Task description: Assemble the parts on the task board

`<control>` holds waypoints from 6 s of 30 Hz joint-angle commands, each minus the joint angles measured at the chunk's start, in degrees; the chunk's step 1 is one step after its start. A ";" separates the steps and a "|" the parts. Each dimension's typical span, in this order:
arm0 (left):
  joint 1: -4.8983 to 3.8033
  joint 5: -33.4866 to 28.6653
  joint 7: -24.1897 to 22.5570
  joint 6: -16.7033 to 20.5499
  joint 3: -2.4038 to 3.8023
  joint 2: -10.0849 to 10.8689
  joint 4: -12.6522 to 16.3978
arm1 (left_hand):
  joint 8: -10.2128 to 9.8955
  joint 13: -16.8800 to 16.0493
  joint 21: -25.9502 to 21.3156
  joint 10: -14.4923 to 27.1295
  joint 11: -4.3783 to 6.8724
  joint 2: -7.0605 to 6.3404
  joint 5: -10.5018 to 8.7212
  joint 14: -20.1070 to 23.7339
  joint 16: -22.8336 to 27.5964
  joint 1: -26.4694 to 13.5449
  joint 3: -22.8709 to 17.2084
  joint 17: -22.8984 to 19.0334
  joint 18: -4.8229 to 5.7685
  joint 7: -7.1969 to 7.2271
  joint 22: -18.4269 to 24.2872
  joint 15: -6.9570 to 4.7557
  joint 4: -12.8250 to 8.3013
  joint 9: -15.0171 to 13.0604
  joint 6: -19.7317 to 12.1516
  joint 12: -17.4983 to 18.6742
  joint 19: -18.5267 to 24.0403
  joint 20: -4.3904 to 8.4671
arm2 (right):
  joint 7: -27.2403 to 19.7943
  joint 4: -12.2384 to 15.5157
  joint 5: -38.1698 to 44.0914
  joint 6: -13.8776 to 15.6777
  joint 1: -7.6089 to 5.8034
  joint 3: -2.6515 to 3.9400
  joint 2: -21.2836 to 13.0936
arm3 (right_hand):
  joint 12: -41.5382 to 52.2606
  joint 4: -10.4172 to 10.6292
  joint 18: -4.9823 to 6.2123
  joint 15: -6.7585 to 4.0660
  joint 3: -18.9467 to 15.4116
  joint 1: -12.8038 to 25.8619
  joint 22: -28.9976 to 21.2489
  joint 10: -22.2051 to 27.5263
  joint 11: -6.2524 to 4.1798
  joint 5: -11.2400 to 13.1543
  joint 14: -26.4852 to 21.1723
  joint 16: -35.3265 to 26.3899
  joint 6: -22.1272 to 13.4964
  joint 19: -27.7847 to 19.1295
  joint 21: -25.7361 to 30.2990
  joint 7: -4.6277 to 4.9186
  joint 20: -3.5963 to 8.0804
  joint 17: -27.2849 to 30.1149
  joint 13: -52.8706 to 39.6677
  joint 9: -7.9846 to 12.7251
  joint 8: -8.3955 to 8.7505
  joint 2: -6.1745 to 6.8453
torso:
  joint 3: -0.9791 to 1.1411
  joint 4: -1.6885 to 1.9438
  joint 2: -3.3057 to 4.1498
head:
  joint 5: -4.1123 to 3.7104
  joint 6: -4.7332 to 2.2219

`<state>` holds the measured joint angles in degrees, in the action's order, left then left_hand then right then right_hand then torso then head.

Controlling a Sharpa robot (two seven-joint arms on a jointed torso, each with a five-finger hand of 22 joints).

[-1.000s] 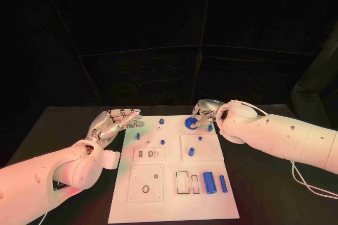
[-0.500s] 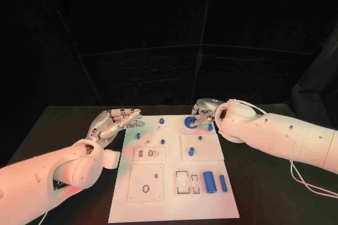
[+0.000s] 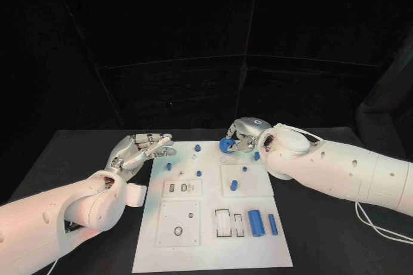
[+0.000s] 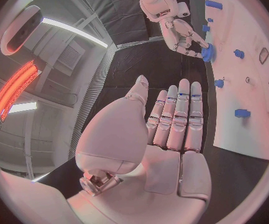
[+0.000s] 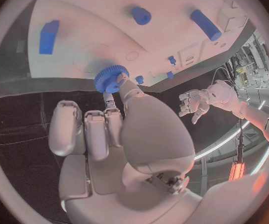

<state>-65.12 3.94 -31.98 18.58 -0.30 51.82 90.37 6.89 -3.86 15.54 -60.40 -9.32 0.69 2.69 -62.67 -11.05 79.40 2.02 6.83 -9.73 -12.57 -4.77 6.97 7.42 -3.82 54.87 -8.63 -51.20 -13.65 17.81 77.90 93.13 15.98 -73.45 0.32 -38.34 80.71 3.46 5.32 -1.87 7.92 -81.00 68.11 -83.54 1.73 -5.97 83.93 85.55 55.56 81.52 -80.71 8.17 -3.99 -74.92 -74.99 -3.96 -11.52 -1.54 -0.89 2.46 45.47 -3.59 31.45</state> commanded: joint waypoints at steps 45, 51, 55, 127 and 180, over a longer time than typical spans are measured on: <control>-0.08 0.31 0.04 -0.89 0.04 -0.48 -0.45 | -0.32 0.07 -0.33 -0.27 -0.18 0.59 0.15 -0.33 0.24 0.09 -0.02 0.09 -0.87 -0.15 0.09 0.09 -0.31 0.04 0.29 0.31 -0.36 0.00 | -0.09 -5.34 5.57 -3.62 0.89 -0.63 13.70 | -3.82 1.73 -1.24 0.76 4.37 5.37 0.35 2.16 1.70 -1.50 3.82 0.20 -1.00 -0.12 -0.47 0.43 -0.74 -3.24 -2.25 0.34 5.18 5.15 | 0.03 0.01 0.07 | 1.27 0.84; -0.08 0.31 0.07 -0.89 0.04 -0.46 -0.48 | -0.38 0.07 -0.38 -0.29 -0.19 0.67 0.15 -0.35 0.33 0.17 -0.02 0.09 -0.86 -0.16 0.14 0.09 -0.43 0.04 0.29 0.40 -0.39 0.00 | 0.54 -5.36 5.94 -3.73 0.91 -0.67 13.71 | -5.02 2.49 -1.25 1.30 2.74 7.19 0.48 3.00 2.27 -2.49 3.86 0.31 -3.41 -0.15 -0.52 1.01 -1.29 -3.59 -1.30 0.28 6.74 6.96 | 0.04 0.03 0.10 | 1.24 0.83; -0.08 0.31 0.09 -0.89 0.04 -0.45 -0.49 | -0.38 0.07 -0.38 -0.29 -0.19 0.67 0.15 -0.35 0.33 0.17 -0.02 0.09 -0.86 -0.16 0.14 0.09 -0.43 0.04 0.29 0.40 -0.39 0.00 | 0.63 -5.27 6.00 -4.17 0.91 -0.69 13.66 | -5.22 3.80 -1.24 1.60 1.36 8.63 0.49 3.16 2.58 -2.41 3.87 0.35 -4.09 -0.20 -0.53 1.28 -1.61 -3.74 -1.17 0.13 7.28 7.91 | 0.05 0.04 0.08 | 1.19 0.87; -0.03 0.31 0.04 -1.32 -0.05 -0.96 -2.15 | -0.54 0.04 -0.58 -0.45 -0.18 0.80 0.15 -0.41 0.59 0.46 0.02 0.12 -0.85 -0.15 0.32 0.11 -0.88 0.02 0.37 0.59 -0.44 -0.02 | -24.38 -3.16 -22.79 -1.88 2.51 -0.80 -10.78 | -4.29 1.86 -1.61 1.77 -10.63 -2.16 2.73 2.63 2.66 -11.09 4.66 1.92 -3.96 0.21 -1.63 1.40 -1.82 -8.50 -2.61 -0.01 7.46 4.99 | 0.38 -0.86 -0.11 | -0.41 0.30; 0.01 0.31 0.55 -1.61 -0.19 -0.96 -2.50 | -0.55 0.03 -0.62 -0.53 -0.16 0.87 0.16 -0.44 0.65 0.53 0.01 0.13 -0.86 -0.12 0.35 0.10 -0.98 0.01 0.43 0.62 -0.46 -0.01 | -26.26 -6.01 -22.67 3.44 4.11 -0.78 -9.54 | -1.05 0.14 -1.96 -0.89 -2.03 -3.62 4.91 0.16 -0.62 -6.24 5.04 2.54 8.23 1.15 -2.67 -2.44 0.41 -10.31 -5.58 -1.12 2.29 -2.83 | 0.31 -0.77 -0.13 | -1.10 1.26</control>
<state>-65.06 3.97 -31.30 17.80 -0.51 50.86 87.75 6.66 -3.86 15.32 -60.61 -9.53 1.13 2.69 -62.67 -10.60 79.84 2.03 6.90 -9.72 -12.57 -4.48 6.97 6.79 -3.82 54.87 -8.20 -51.20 -13.65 -7.18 71.71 70.59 15.66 -69.23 -0.49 -47.96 79.66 3.58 4.43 -2.39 5.72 -83.92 72.94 -82.31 2.73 -12.02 84.05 87.81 60.76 82.63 -83.19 7.69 -3.86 -74.93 -77.47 -4.25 -7.99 -2.85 -0.59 1.65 45.32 -4.66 32.63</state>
